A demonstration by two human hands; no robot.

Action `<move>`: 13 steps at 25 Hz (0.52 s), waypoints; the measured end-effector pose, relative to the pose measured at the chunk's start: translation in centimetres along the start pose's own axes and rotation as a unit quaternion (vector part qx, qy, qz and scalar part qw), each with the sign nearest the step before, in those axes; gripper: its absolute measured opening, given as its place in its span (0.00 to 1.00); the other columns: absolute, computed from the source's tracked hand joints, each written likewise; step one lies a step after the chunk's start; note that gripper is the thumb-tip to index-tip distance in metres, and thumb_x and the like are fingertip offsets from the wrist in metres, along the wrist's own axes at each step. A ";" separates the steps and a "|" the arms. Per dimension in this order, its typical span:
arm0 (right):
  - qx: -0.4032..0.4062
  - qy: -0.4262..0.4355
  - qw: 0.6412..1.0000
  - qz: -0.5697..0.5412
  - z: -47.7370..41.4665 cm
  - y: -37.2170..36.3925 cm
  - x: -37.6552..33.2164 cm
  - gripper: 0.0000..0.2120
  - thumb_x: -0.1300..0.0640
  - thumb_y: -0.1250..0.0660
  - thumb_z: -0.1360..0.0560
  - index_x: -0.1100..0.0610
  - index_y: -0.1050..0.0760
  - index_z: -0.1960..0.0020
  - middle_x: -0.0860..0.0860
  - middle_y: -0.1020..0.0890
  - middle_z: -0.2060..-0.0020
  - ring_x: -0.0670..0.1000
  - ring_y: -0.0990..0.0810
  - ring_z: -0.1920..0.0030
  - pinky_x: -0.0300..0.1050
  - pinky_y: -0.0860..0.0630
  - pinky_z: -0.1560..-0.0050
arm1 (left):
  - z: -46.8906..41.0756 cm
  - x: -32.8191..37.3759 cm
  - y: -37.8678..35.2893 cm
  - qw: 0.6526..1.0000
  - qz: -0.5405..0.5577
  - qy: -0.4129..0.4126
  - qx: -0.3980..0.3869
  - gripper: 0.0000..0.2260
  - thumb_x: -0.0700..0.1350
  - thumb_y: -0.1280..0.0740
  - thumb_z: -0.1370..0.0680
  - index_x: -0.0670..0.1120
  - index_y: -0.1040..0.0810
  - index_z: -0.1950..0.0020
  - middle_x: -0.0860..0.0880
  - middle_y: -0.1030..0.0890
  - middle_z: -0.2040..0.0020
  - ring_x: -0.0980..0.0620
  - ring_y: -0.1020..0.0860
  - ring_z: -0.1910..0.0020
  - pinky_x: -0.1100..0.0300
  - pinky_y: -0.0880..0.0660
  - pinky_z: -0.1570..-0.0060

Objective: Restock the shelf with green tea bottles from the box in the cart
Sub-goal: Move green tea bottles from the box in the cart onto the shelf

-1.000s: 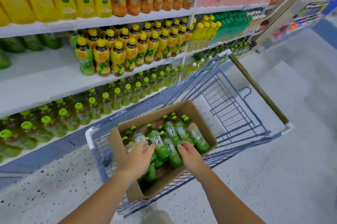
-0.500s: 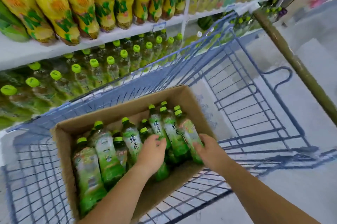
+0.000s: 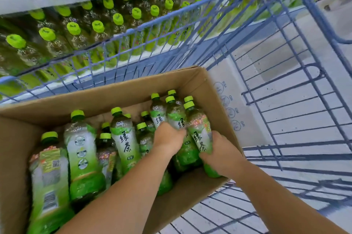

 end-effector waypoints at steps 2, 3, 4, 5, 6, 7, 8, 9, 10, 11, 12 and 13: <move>0.000 -0.003 1.000 -0.001 -0.5 0.3 0.3 0.20 0.52 0.27 0.30 0.54 0.29 0.42 0.51 0.22 0.48 0.52 0.23 0.51 0.43 0.29 0.54 | -0.5 0.3 -0.2 1.000 -0.001 0.011 0.013 0.16 0.52 0.26 0.25 0.44 0.29 0.60 0.48 0.26 0.68 0.51 0.28 0.72 0.59 0.35 0.74; -0.007 -0.007 1.000 -0.005 -0.8 0.5 0.4 0.20 0.51 0.26 0.30 0.53 0.28 0.42 0.51 0.21 0.48 0.51 0.22 0.51 0.43 0.28 0.54 | -0.8 0.4 -0.2 1.000 0.016 0.018 0.012 0.17 0.52 0.25 0.26 0.42 0.27 0.58 0.47 0.24 0.65 0.50 0.26 0.69 0.59 0.33 0.71; -0.015 -0.012 1.000 -0.022 -1.2 0.8 0.7 0.21 0.50 0.25 0.31 0.52 0.27 0.42 0.49 0.20 0.48 0.51 0.22 0.51 0.44 0.26 0.53 | -0.9 0.4 -0.2 0.999 0.037 0.031 0.006 0.18 0.53 0.23 0.28 0.41 0.25 0.53 0.46 0.22 0.60 0.48 0.24 0.63 0.58 0.29 0.66; -0.031 -0.022 0.998 -0.052 -1.5 1.1 1.0 0.22 0.51 0.23 0.32 0.52 0.26 0.42 0.49 0.19 0.49 0.50 0.20 0.50 0.46 0.24 0.50 | -1.2 0.1 -0.2 0.997 0.060 0.043 -0.005 0.21 0.52 0.22 0.29 0.40 0.24 0.48 0.45 0.20 0.55 0.46 0.22 0.57 0.56 0.26 0.60; -0.046 -0.030 0.994 -0.091 -1.7 1.3 1.3 0.22 0.52 0.21 0.33 0.52 0.25 0.42 0.48 0.17 0.50 0.51 0.19 0.50 0.48 0.21 0.47 | -1.2 -0.2 -0.3 0.995 0.082 0.055 -0.017 0.23 0.51 0.21 0.30 0.41 0.24 0.44 0.46 0.20 0.50 0.45 0.22 0.51 0.54 0.24 0.53; -0.061 -0.041 0.989 -0.129 -2.0 1.5 1.6 0.23 0.54 0.20 0.33 0.52 0.24 0.42 0.49 0.16 0.50 0.51 0.17 0.50 0.51 0.20 0.45 | -1.2 -0.6 -0.5 0.992 0.104 0.062 -0.034 0.25 0.50 0.19 0.31 0.41 0.24 0.42 0.47 0.20 0.46 0.44 0.22 0.46 0.52 0.24 0.46; -0.069 -0.049 0.982 -0.167 -2.1 1.5 1.9 0.22 0.56 0.20 0.33 0.52 0.23 0.42 0.49 0.15 0.50 0.53 0.16 0.50 0.54 0.19 0.45 | -1.2 -1.0 -0.6 0.989 0.120 0.068 -0.052 0.26 0.49 0.19 0.32 0.42 0.23 0.41 0.48 0.19 0.43 0.44 0.22 0.42 0.49 0.24 0.40; -0.077 -0.057 0.975 -0.203 -2.2 1.5 2.2 0.22 0.58 0.20 0.33 0.53 0.22 0.42 0.50 0.14 0.51 0.53 0.15 0.50 0.56 0.18 0.46 | -1.2 -1.5 -0.8 0.987 0.128 0.071 -0.069 0.24 0.47 0.18 0.33 0.43 0.22 0.42 0.48 0.18 0.43 0.45 0.21 0.42 0.48 0.25 0.37; -0.087 -0.058 0.966 -0.237 -2.2 1.4 2.4 0.21 0.60 0.20 0.33 0.54 0.21 0.42 0.50 0.13 0.51 0.54 0.15 0.50 0.57 0.18 0.46 | -1.2 -1.9 -0.8 0.985 0.134 0.069 -0.079 0.20 0.46 0.18 0.33 0.44 0.20 0.45 0.49 0.16 0.45 0.47 0.20 0.43 0.47 0.26 0.36; -0.101 -0.059 0.957 -0.265 -2.3 1.2 2.6 0.21 0.61 0.21 0.32 0.55 0.21 0.41 0.51 0.13 0.51 0.55 0.14 0.50 0.58 0.18 0.46 | -1.1 -2.3 -0.7 0.985 0.140 0.059 -0.083 0.15 0.45 0.19 0.32 0.45 0.18 0.48 0.50 0.15 0.48 0.48 0.19 0.45 0.47 0.25 0.36; -0.114 -0.058 0.949 -0.287 -2.3 1.1 2.5 0.21 0.62 0.21 0.32 0.56 0.21 0.40 0.51 0.13 0.51 0.55 0.14 0.49 0.59 0.19 0.45 | -0.9 -2.5 -0.5 0.986 0.141 0.046 -0.080 0.13 0.45 0.19 0.31 0.46 0.17 0.50 0.50 0.14 0.50 0.49 0.18 0.46 0.48 0.25 0.37; -0.127 -0.055 0.943 -0.302 -2.4 1.0 2.5 0.21 0.63 0.22 0.31 0.56 0.21 0.40 0.51 0.13 0.50 0.56 0.14 0.48 0.59 0.19 0.43 | -0.8 -2.6 -0.2 0.986 0.144 0.036 -0.078 0.12 0.45 0.19 0.31 0.47 0.17 0.51 0.51 0.14 0.51 0.49 0.18 0.47 0.48 0.24 0.37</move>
Point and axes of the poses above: each hand's wrist, its own z-axis away from the middle knuckle, its own y-axis out of the back of the hand, x = y × z, the point moved 3 cm from there along -z, towards the middle knuckle
